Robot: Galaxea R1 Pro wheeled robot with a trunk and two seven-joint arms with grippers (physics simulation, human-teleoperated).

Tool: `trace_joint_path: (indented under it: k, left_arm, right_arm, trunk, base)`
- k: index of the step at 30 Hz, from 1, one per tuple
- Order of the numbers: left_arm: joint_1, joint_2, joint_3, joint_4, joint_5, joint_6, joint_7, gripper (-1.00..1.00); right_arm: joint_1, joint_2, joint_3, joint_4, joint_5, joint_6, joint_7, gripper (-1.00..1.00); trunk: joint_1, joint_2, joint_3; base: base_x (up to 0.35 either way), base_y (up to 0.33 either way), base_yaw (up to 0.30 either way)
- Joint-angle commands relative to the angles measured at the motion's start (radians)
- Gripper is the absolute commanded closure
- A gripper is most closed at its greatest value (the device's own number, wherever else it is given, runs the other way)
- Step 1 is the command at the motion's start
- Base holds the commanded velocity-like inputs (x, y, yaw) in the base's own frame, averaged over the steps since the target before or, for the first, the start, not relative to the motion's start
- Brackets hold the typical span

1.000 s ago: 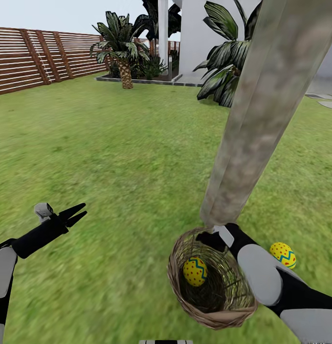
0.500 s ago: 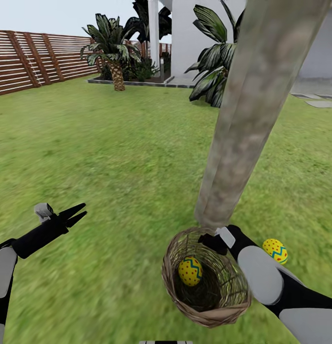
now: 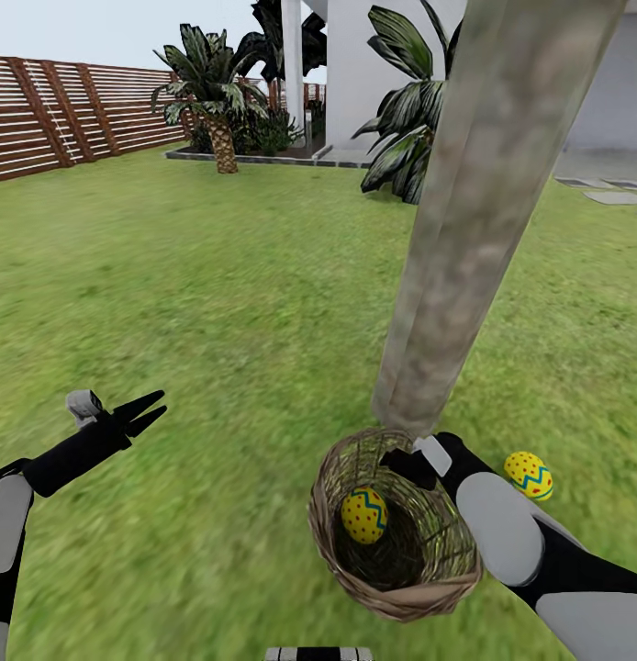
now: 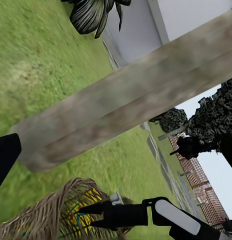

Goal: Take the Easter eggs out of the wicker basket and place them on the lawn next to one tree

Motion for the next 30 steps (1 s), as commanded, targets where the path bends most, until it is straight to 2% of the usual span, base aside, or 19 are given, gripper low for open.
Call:
trace_joint_path:
  k: [1, 4, 13, 30]
  left_arm:
    - [-0.001, 0.000, 0.001, 0.000, -0.001, 0.004, -0.004, -1.00]
    - [0.011, -0.012, -0.001, 0.012, 0.001, 0.003, -0.007, -1.00]
    - [0.014, -0.018, -0.001, 0.013, 0.001, 0.003, -0.005, -1.00]
    - [0.015, -0.018, -0.001, 0.014, 0.001, 0.003, -0.005, -1.00]
  right_arm:
    - [0.000, 0.000, -0.008, -0.003, 0.006, 0.005, -0.002, -1.00]
    - [-0.004, 0.000, -0.008, 0.003, 0.003, 0.015, 0.009, -1.00]
    - [-0.004, -0.001, -0.009, 0.005, 0.003, 0.015, 0.017, -1.00]
    - [-0.002, -0.009, -0.010, 0.006, -0.001, 0.016, 0.017, -1.00]
  trunk:
    - [0.004, -0.008, -0.004]
    - [0.007, -0.014, -0.007]
    - [0.007, -0.014, -0.006]
    - [0.007, -0.014, 0.009]
  base:
    - [0.000, 0.000, 0.000]
    - [0.000, 0.000, 0.000]
    - [0.000, 0.012, -0.030]
    - [0.015, 0.226, -0.239]
